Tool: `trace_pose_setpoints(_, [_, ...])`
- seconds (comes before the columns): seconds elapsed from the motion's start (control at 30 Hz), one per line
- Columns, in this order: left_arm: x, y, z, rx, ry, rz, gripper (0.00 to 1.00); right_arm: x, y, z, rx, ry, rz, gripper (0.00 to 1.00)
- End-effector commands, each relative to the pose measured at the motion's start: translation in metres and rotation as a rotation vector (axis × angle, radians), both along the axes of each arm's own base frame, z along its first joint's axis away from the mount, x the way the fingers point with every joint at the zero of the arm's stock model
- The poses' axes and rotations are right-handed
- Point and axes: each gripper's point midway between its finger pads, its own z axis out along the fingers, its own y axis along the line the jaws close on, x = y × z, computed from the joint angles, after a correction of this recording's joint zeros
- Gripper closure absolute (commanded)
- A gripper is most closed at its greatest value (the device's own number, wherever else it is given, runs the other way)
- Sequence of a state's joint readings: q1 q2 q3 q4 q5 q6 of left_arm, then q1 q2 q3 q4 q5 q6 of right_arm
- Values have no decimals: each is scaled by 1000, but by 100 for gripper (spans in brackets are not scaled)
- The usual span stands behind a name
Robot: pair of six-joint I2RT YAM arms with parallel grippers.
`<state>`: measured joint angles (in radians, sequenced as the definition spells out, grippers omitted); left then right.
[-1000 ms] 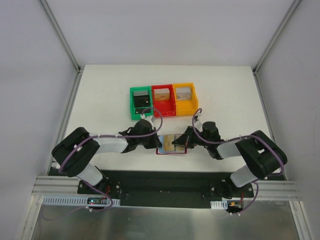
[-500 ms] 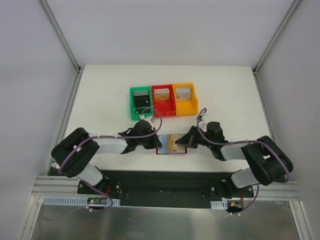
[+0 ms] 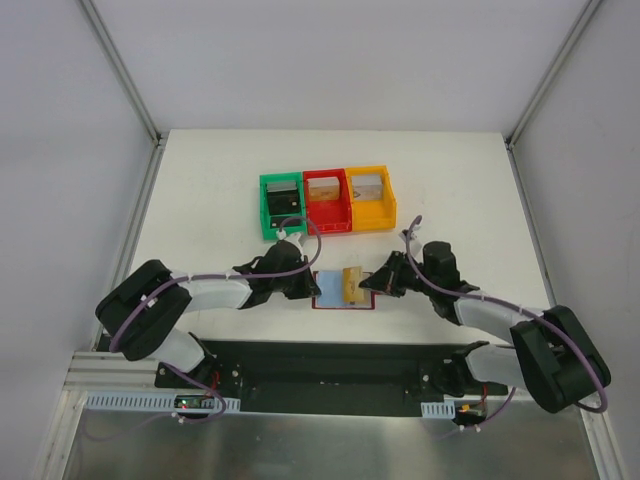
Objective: Take the credit cards out of the card holder
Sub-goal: Remove the credit card from the card holder.
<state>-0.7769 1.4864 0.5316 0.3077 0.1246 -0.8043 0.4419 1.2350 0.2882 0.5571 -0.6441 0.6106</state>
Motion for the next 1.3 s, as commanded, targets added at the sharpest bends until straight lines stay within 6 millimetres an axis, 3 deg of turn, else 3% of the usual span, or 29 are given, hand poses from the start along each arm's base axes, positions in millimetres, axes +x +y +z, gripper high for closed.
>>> trace_pose_setpoints(0.0, [-9,23,-9,92,20,11,96,5,-3,15,-30,-64,14,99])
trace_pose_setpoints(0.17, [-5,21,13,69,-35,-9,68,2,-11,23,-89,-91,18,99])
trace_pose_setpoints(0.27, [-1,20,39,50,-94,-28,57,2,-17,31,-150,-133,27,99])
trace_pose_setpoints(0.37, [2,16,73,10,-161,-55,49,5,-21,50,-201,-207,50,99])
trace_pose_setpoints(0.6, [4,14,141,-116,-343,-72,39,-10,-17,83,-224,-278,187,99])
trace_pose_setpoints(0.7, [3,26,166,-174,-462,-41,13,-24,-11,97,-231,-309,290,100])
trace_pose_setpoints(0.77, [-11,24,189,-273,-578,-116,3,-36,-8,101,-269,-326,374,99])
trace_pose_setpoints(0.87, [-39,14,211,-387,-673,-283,1,-60,0,105,-307,-329,518,100])
trace_pose_setpoints(1.0, [-70,-2,226,-480,-634,-491,1,-81,14,121,-276,-357,642,99])
trace_pose_setpoints(1.13, [-94,-11,229,-560,-564,-629,7,-93,22,140,-229,-384,710,100])
trace_pose_setpoints(1.27, [-102,-13,228,-579,-534,-686,15,-101,27,151,-189,-398,754,100])
